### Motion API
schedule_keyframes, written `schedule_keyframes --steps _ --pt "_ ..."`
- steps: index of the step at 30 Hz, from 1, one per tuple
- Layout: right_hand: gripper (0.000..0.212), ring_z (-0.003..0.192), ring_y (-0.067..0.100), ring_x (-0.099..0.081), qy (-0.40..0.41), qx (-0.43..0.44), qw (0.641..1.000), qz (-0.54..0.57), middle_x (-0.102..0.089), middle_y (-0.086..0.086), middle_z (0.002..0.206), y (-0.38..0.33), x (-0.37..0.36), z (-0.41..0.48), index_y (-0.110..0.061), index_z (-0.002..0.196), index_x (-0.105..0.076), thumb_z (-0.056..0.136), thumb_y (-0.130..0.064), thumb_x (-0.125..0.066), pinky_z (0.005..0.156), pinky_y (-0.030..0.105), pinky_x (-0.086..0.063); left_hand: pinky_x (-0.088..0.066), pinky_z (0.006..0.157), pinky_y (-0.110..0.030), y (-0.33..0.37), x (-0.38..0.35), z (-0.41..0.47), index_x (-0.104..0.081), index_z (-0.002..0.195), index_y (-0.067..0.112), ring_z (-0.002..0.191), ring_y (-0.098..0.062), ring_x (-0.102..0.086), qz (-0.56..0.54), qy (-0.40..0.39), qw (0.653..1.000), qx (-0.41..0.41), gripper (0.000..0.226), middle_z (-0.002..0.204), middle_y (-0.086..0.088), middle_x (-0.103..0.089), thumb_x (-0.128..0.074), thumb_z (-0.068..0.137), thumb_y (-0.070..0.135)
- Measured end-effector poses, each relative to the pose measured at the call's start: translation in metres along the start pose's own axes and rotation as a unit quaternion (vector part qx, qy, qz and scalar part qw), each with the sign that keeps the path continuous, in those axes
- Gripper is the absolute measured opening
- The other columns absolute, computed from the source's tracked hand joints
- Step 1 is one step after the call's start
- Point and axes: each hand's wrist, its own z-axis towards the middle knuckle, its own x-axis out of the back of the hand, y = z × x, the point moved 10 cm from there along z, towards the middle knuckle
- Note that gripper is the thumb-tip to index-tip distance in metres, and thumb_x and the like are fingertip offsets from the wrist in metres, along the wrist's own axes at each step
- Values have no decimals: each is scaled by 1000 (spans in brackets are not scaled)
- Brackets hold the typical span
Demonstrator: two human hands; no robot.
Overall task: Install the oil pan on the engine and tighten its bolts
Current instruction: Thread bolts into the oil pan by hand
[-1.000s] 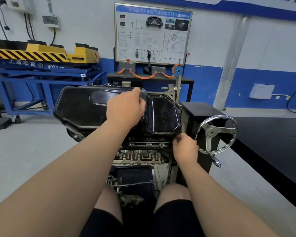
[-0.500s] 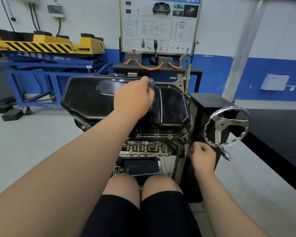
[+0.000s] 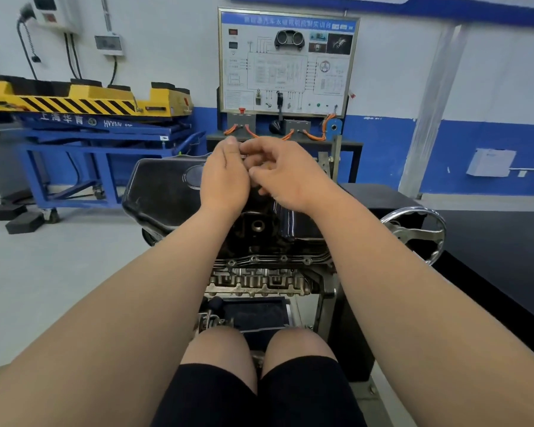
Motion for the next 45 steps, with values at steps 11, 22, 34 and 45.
schedule_keyframes --steps 11,22,34,45 --pt "20 63 -2 -47 24 53 996 -61 -56 -6 80 0 -7 10 -31 91 -66 81 -13 -68 64 13 -37 -44 61 -15 -12 6 14 -63 79 25 68 0 -61 -45 -34 997 44 48 75 4 -67 -23 104 37" --pt "12 48 6 -56 -26 -19 999 40 -63 3 68 8 -5 7 -17 84 -68 85 -6 -65 50 18 -47 -38 45 -10 -8 -5 12 -61 73 18 47 1 -53 -29 -78 996 34 52 48 7 -58 -22 103 37" --pt "14 63 17 -67 244 -342 904 81 -68 11 76 236 99 -131 -2 100 -65 90 -4 -55 52 23 -52 -28 54 -32 24 -49 -23 -53 106 19 70 -32 -64 452 -73 856 -241 39 76 -7 -66 -23 101 42" --pt "6 73 12 -66 195 -293 925 -145 -69 0 80 249 68 -108 -22 85 -66 86 -17 -63 56 17 -43 -24 51 -30 24 -48 -24 -54 104 18 63 -30 -60 456 -70 850 -252 38 71 -5 -64 -24 101 41"
